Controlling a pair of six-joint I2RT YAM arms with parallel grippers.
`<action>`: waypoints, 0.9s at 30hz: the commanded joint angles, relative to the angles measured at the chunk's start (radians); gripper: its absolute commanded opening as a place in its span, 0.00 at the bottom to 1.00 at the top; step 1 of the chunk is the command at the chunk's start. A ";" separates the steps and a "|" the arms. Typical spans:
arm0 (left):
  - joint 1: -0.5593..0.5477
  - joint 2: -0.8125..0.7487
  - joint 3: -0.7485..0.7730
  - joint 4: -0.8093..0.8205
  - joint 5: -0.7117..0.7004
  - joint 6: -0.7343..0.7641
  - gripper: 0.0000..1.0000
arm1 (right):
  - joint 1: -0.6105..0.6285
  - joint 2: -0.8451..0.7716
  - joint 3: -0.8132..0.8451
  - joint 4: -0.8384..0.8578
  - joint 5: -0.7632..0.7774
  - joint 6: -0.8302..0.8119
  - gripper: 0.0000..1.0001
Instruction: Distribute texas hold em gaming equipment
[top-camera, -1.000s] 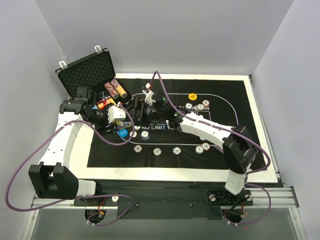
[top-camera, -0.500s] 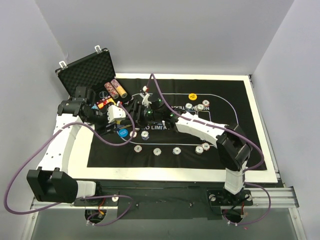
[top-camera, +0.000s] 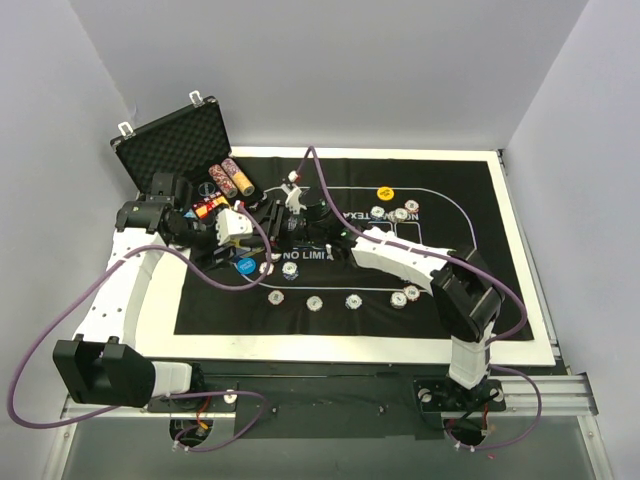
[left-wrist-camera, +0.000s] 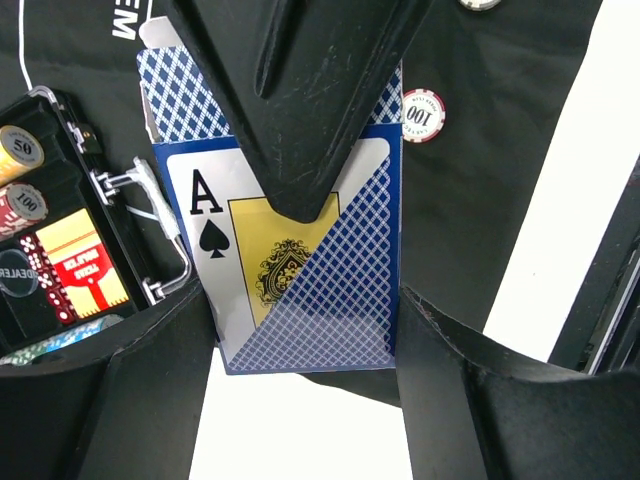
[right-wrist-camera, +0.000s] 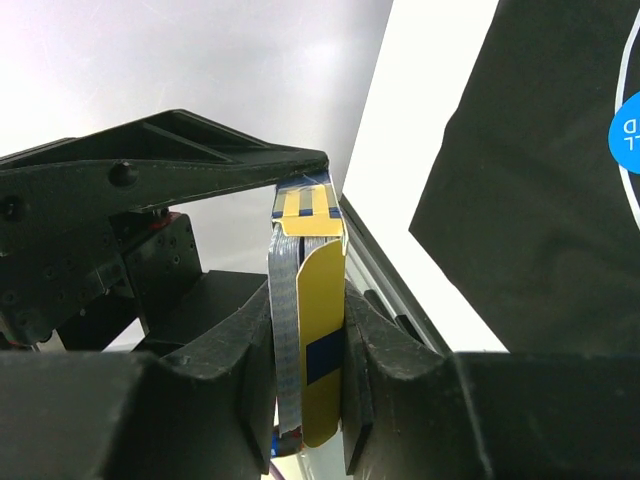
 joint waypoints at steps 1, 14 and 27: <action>-0.012 -0.029 0.039 0.066 0.084 -0.089 0.45 | -0.006 -0.014 -0.019 0.167 -0.010 0.079 0.01; 0.201 0.017 0.066 0.052 0.382 -0.206 0.93 | -0.047 -0.013 -0.136 0.458 -0.022 0.272 0.00; 0.216 0.000 0.000 0.092 0.390 -0.118 0.94 | -0.035 -0.023 -0.124 0.471 -0.042 0.294 0.00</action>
